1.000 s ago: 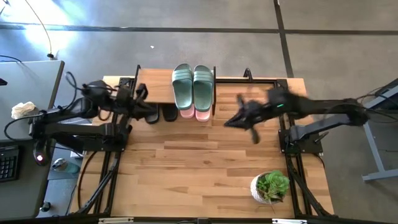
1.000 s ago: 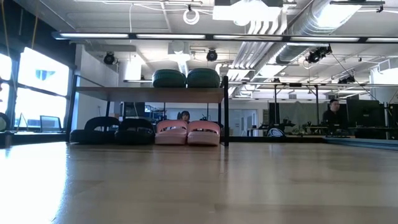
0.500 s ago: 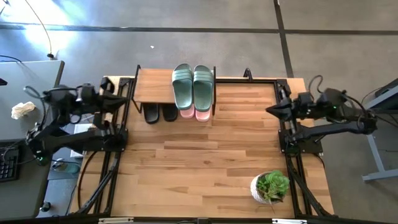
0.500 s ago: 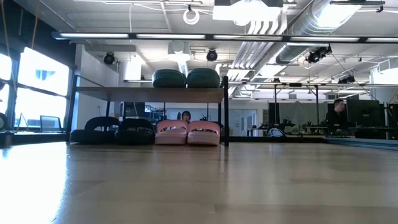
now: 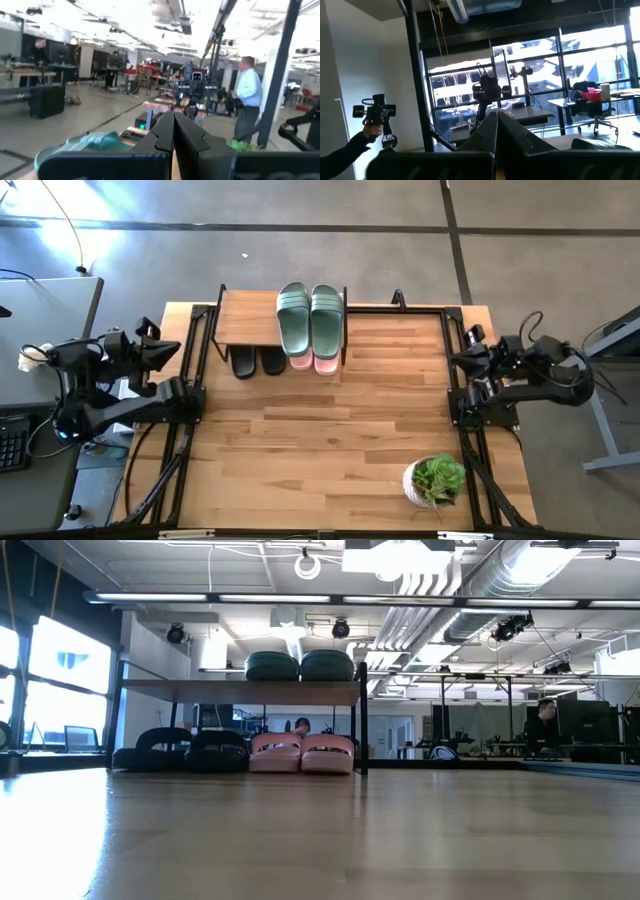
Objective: Pick and place slides into the shelf
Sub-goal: Return to Home Position
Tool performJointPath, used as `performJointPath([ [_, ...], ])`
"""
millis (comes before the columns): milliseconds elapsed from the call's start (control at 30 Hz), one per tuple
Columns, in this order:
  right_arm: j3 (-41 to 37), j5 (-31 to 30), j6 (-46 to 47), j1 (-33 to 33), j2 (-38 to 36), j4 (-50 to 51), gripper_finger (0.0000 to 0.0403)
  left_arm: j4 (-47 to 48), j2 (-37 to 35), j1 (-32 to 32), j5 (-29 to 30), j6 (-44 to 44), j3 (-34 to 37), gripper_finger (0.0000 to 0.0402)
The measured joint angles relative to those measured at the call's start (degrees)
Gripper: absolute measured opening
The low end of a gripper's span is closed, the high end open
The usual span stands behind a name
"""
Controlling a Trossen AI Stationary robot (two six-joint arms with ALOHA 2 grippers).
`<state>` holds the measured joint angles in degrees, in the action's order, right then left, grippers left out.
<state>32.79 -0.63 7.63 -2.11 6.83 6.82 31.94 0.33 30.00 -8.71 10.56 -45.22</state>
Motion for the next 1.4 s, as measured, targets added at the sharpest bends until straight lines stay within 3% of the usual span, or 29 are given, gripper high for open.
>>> performJointPath([
  [133, -2.5, -0.9, 0.1, 0.0, -4.1, 0.2, 0.0000, 3.2, 0.2, 0.0, 0.6, 0.3, 1.1, 0.0000],
  [333, -7.2, -2.1, 1.1, 0.0, -6.4, -0.5, 0.0000, -0.1, 0.1, 0.0, 0.8, 1.0, 6.4, 0.0000],
  [633, -20.3, 1.3, 4.4, 0.0, -6.2, -17.1, 0.0000, -21.5, 0.1, 0.0, 0.4, 4.4, 23.3, 0.0000],
  [900, -29.4, 1.1, 8.4, 0.0, -6.2, -22.1, 0.0000, -36.2, 0.1, 0.0, 0.2, 6.3, 35.9, 0.0000],
  [1233, -32.2, 0.6, 9.8, 0.0, -6.1, -20.3, 0.0000, -36.6, 0.1, 0.0, 0.3, 6.2, 41.5, 0.0000],
  [1400, -32.2, 1.6, 5.1, 0.0, -6.1, -16.5, 0.0000, -36.6, 0.1, 0.0, -1.3, 6.0, 43.3, 0.0000],
])
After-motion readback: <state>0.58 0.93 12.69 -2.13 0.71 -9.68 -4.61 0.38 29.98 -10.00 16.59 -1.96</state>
